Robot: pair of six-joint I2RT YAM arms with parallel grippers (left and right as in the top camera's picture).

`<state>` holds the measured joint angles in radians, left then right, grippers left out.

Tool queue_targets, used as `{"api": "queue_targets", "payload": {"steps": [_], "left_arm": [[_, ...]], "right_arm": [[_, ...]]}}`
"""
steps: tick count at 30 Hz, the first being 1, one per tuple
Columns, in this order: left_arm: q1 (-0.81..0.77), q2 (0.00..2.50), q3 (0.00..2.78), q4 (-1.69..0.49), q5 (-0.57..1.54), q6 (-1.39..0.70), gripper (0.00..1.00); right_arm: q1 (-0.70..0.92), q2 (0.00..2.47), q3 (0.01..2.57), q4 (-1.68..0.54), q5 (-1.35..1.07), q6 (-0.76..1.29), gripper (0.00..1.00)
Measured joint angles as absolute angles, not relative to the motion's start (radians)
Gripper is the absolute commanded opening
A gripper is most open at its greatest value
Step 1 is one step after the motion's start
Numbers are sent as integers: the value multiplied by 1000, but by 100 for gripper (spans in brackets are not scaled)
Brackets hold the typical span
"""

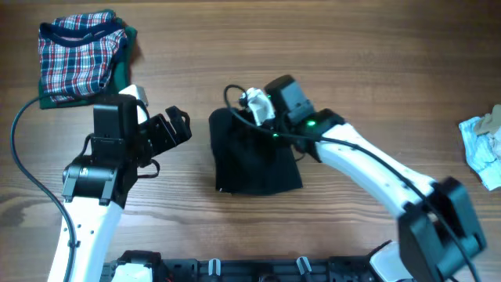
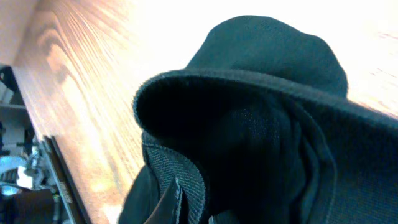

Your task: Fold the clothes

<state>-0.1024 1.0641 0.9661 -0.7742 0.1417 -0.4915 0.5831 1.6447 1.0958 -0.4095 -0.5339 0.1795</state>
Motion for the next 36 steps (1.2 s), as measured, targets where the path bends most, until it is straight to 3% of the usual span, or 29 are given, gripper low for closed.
{"api": "queue_targets", "payload": {"steps": [11, 12, 13, 14, 16, 22, 26, 27, 29, 30, 31, 33, 34, 36], "left_arm": [[-102, 1064, 966, -771, 138, -492, 100], [-102, 1064, 966, -770, 138, -492, 100], [-102, 1064, 966, -770, 138, -492, 100], [-102, 1064, 966, -771, 138, -492, 100], [-102, 1064, 966, -778, 138, -492, 100], [-102, 1064, 966, -780, 139, -492, 100], [-102, 1064, 966, -780, 138, -492, 100], [-102, 1064, 966, -780, 138, -492, 100], [-102, 1064, 966, -780, 138, -492, 100], [-102, 1064, 966, -780, 138, -492, 100], [-102, 1064, 966, -779, 138, -492, 100], [-102, 1064, 966, -778, 138, -492, 100], [-97, 1064, 966, -777, 139, -492, 100], [-81, 1064, 966, -776, 138, -492, 100]], "right_arm": [[364, 1588, 1094, -760, -406, 295, 4], [364, 1593, 1086, -759, -383, 299, 16], [364, 1616, 1069, -753, -350, 311, 63], [364, 1633, 1060, -744, -327, 316, 100], [364, 1705, 1045, -743, -275, 329, 100], [304, 1738, 1065, -805, -241, 335, 100], [285, 1639, 1251, -928, -244, 270, 99], [285, 1623, 1284, -934, -246, 261, 85], [285, 1605, 1331, -923, -291, 225, 15], [285, 1604, 1336, -905, -319, 213, 4], [286, 1604, 1334, -881, -350, 210, 4], [286, 1611, 1332, -823, -420, 211, 16], [291, 1622, 1332, -807, -435, 208, 17], [320, 1686, 1331, -784, -460, 191, 5]]}}
